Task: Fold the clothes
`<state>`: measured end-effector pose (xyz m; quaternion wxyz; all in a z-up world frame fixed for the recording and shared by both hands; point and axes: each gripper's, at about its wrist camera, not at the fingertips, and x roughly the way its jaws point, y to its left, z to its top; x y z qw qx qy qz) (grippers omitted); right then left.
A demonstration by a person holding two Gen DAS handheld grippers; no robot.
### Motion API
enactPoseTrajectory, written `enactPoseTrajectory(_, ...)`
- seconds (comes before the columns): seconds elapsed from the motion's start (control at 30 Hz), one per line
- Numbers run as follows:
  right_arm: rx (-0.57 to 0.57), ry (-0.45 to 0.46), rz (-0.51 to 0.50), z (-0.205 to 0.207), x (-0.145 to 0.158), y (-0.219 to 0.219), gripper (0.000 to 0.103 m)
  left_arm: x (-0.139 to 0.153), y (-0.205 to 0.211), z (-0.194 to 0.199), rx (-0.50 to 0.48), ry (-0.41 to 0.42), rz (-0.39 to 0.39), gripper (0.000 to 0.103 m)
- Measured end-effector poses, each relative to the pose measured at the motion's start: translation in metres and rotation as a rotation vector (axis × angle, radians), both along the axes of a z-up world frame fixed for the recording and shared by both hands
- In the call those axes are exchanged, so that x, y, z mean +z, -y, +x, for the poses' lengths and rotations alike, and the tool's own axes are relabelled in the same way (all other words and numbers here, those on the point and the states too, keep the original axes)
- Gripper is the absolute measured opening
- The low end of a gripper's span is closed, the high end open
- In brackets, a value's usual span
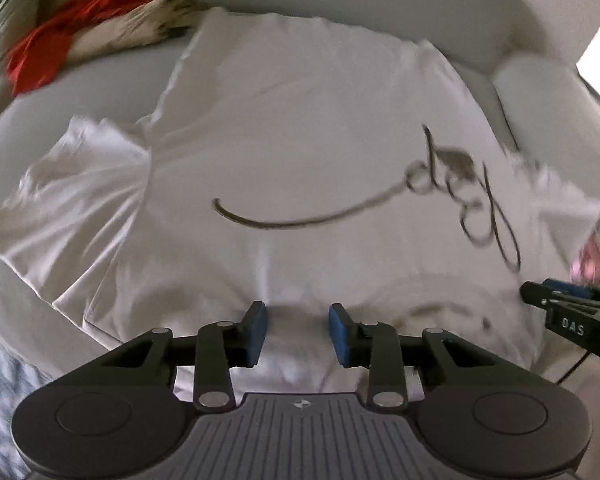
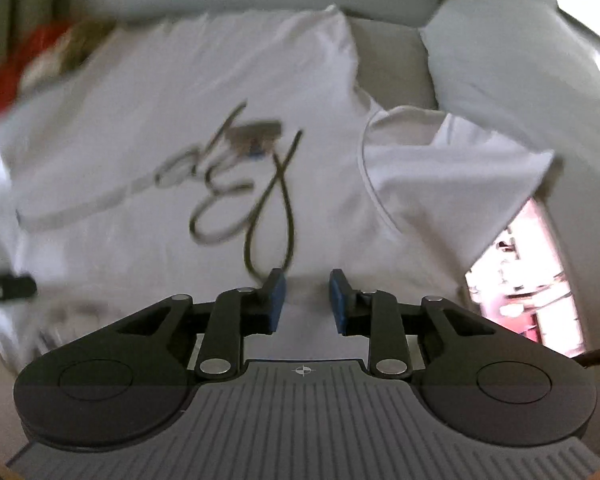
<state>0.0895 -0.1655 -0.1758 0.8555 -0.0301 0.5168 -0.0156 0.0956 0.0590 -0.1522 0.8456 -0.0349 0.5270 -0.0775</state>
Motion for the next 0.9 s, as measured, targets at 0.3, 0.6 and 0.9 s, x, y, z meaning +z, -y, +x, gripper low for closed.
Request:
enactPoseTrajectory(0.3, 0.017, -0.108, 0.103, -0.055, 0.030, 0.004, 0.048, 0.020, 0.017, -0.049, -0.091, -0.012, -0.001, 0.036)
enactPoseTrajectory(0.6, -0.133, 0.289, 0.575, -0.078, 0.128, 0.070, 0.087, 0.106, -0.051, -0.050, 0.131, 0.255, -0.150, 0.053)
enactPoseTrajectory(0.9, -0.140, 0.272, 0.534, 0.032, 0.145, 0.108, 0.094, 0.111, -0.102, 0.068, 0.255, 0.327, -0.177, 0.064)
